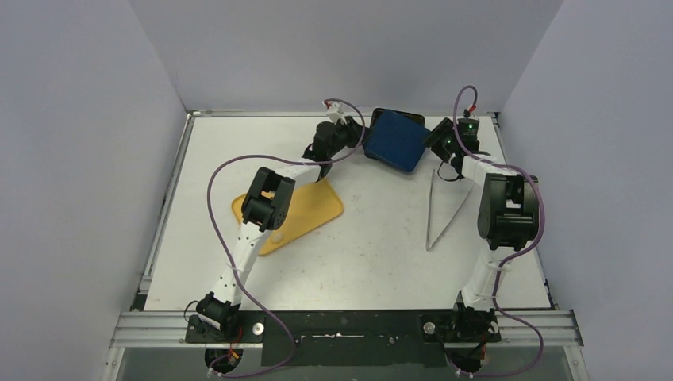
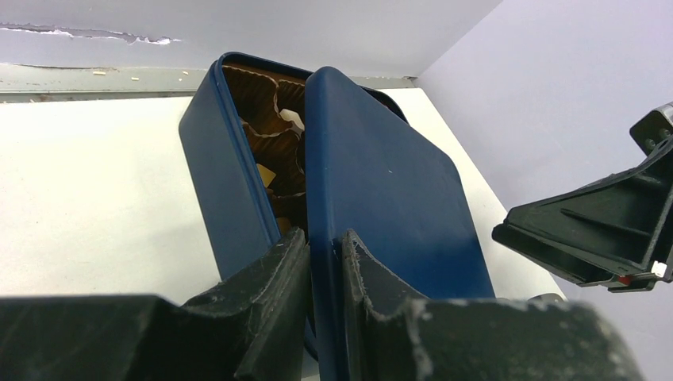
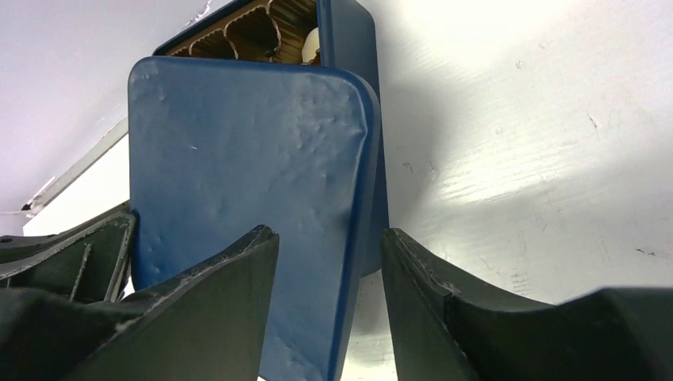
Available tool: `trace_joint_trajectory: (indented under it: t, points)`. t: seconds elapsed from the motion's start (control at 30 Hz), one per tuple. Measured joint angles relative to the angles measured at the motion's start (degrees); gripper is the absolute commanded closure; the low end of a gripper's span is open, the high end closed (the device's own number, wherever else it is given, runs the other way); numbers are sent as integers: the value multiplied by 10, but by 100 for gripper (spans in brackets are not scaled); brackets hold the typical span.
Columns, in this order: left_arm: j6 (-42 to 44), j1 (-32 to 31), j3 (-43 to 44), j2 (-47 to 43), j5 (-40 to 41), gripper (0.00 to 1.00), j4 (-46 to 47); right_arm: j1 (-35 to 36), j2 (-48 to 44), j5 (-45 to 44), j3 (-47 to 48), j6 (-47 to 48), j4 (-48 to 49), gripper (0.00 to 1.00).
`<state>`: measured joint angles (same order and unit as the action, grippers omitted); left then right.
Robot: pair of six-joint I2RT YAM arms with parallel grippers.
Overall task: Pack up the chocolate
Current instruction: Close the box lid on the packing box.
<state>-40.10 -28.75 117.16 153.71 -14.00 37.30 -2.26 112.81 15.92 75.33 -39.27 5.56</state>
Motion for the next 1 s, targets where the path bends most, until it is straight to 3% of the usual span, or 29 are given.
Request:
trace_joint_trajectory:
  t: [0.83, 1.0]
  points:
    - [3, 0, 0, 0, 2, 81, -2, 15, 17, -6, -31, -81, 55, 53]
    - [3, 0, 0, 0, 2, 80, -3, 16, 24, -9, -31, -81, 55, 59]
